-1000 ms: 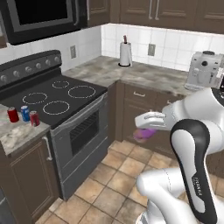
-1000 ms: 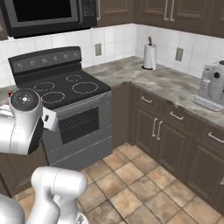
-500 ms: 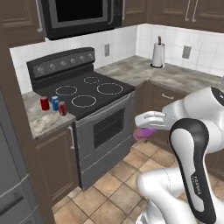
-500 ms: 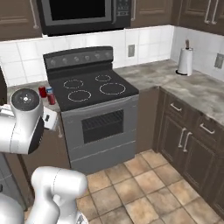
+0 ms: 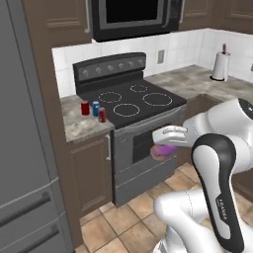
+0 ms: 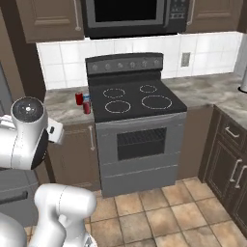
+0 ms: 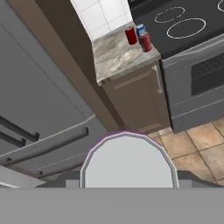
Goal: Four empty soda cans are scattered around the kitchen. Gather all the cans and cluster them next to the stove for recycling.
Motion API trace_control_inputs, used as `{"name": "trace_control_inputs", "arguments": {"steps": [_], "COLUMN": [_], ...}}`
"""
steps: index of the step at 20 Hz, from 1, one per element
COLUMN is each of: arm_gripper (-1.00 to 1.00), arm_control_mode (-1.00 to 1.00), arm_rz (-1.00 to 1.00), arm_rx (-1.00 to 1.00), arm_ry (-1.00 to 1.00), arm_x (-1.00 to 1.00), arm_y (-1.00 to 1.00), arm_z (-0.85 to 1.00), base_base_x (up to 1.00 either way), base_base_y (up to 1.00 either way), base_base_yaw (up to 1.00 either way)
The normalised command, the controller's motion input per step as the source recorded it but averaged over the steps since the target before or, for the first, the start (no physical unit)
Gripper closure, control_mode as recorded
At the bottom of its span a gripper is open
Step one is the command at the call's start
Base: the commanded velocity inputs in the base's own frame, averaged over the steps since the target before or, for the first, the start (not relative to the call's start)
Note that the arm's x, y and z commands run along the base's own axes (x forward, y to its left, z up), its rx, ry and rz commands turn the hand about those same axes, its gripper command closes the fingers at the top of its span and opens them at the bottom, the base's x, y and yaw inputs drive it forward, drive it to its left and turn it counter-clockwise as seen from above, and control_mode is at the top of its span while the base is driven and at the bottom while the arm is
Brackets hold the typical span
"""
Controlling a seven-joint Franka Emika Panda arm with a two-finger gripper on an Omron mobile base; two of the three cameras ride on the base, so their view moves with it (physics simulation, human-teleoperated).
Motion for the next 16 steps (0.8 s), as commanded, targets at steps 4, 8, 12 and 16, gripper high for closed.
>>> {"name": "trace_control_inputs", "arguments": {"steps": [4,8,12,16], "arm_gripper": [1.00,1.00,1.00,1.00], "arm_control_mode": [1.00,1.00,1.00,1.00], "arm_rz": [0.00,0.00,0.00,0.00], "arm_rx": [0.00,0.00,0.00,0.00], "arm_ry": [0.00,0.00,0.00,0.00], "arm_x": [0.00,0.00,0.00,0.00], "arm_y": [0.00,0.00,0.00,0.00], "arm_z": [0.00,0.00,0.00,0.00], "base_base_x": [0.26,0.36,0.28,0.31], "base_base_y": [-0.15,-0.13,-0.36,-0.34], "base_base_yaw": [0.28,0.25,0.25,0.02]}}
